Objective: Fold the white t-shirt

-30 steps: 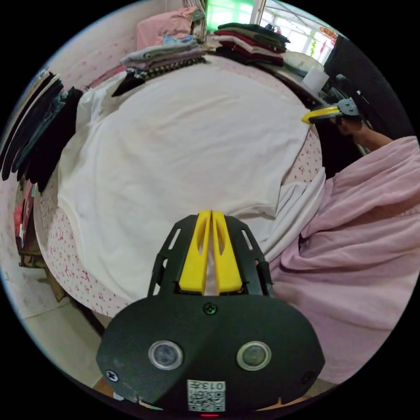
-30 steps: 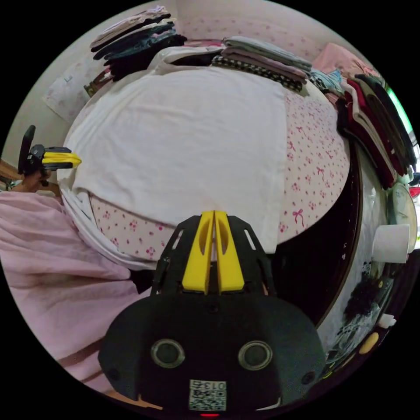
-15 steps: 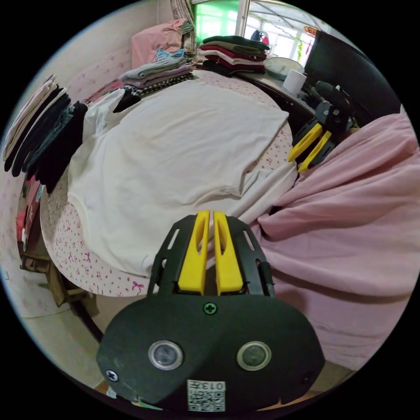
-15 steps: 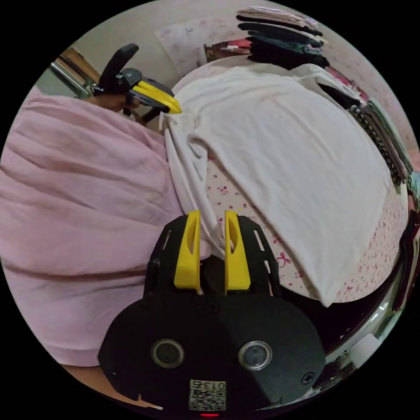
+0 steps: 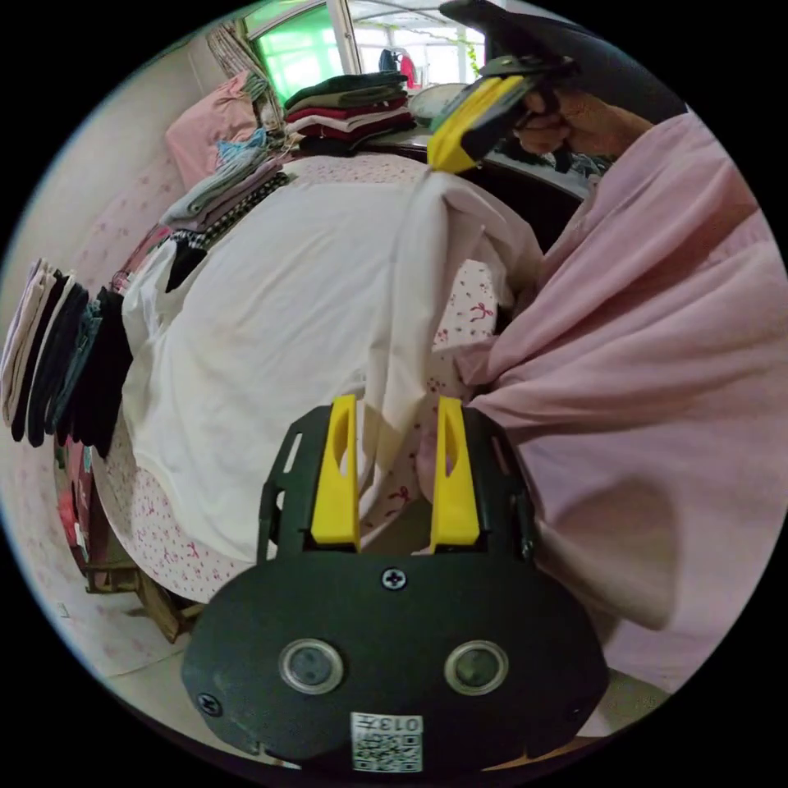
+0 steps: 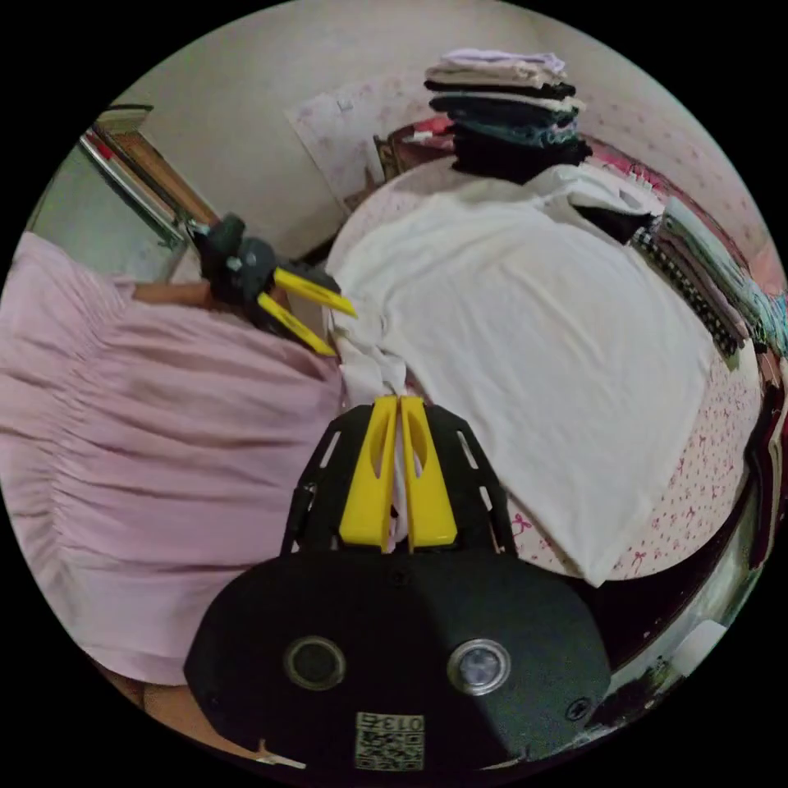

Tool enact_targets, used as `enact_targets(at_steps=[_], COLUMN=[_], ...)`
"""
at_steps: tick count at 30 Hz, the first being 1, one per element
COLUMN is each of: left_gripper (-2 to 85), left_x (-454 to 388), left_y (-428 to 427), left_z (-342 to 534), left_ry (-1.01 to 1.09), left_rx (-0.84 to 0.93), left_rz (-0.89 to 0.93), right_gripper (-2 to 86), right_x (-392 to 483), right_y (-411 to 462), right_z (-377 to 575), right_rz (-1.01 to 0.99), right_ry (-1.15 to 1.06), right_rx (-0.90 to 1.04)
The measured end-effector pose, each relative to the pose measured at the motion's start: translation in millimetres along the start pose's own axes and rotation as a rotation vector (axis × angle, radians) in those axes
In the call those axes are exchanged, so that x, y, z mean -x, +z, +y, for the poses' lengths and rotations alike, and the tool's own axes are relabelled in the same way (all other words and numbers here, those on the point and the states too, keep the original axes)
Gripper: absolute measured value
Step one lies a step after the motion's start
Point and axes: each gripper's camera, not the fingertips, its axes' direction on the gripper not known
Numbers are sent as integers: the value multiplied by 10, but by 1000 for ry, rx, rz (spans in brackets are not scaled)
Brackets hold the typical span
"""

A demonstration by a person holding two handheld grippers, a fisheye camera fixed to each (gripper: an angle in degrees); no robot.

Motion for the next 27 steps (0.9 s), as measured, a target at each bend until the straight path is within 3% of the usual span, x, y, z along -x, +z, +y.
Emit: enact_targets(at_steps=[3,6,12,16,19,23,27], left_gripper=[130,60,13,10,9,9,9], left_x=[50,209,696,882,883,877,911], left_y=[-12,93,135,84,35,-25,-106], left_z=[-50,-121,70,320,346,258,193], left_ry=[-26,-94,-319,-426,-415,-375,-363], left_rx=[-15,27,-31,-97,-103,-74,-63], left_rz=[-3,-15,179,262,250,207,174], right_gripper=[8,14,43,69,84,96,97], right_x=[93,119,-216,-643,-1043,-1195,-1215], right_y=[-217,-114,-5,-131,-189,-114,170], right_z=[-278,-556,-469,172,865,1127,1049], right_rz=[-8,-25,-44,75,279,447,491], right_ry=[-73,-120,31,223,421,448,335], right_rx=[-104,-120,-124,-93,-8,71,167])
